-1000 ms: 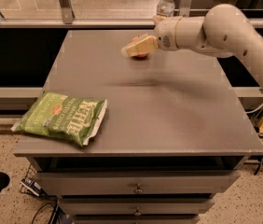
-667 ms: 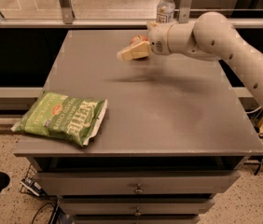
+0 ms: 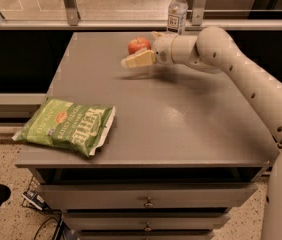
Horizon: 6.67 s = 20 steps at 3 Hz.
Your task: Move apple near green jalapeno chip bag
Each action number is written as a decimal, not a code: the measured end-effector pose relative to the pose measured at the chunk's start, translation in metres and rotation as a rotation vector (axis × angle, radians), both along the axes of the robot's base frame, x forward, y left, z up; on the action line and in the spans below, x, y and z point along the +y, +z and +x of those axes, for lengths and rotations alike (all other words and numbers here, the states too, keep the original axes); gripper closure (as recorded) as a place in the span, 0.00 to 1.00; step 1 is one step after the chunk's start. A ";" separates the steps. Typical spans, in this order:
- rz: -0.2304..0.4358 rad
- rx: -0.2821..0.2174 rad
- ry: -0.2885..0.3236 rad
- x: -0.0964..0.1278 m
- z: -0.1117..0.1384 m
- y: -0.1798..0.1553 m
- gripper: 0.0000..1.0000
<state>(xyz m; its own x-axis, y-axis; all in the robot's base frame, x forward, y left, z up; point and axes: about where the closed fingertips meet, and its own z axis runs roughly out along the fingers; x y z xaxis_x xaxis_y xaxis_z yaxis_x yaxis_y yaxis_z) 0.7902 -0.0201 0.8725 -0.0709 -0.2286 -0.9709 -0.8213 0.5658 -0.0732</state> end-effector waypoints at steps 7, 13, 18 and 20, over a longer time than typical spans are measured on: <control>0.079 0.071 0.030 -0.003 -0.002 0.009 1.00; 0.122 0.110 0.209 -0.027 -0.291 0.024 1.00; 0.070 0.157 0.453 0.005 -0.345 -0.050 0.59; 0.069 0.157 0.461 0.009 -0.346 -0.049 0.12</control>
Offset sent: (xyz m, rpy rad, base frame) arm 0.0249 -0.0079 -0.0371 0.0931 0.0207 -0.0716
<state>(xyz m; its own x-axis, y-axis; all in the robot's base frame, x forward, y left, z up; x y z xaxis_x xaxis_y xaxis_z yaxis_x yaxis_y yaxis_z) 0.4438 -0.0114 0.8231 -0.1240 -0.2061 -0.9706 -0.9855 0.1400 0.0962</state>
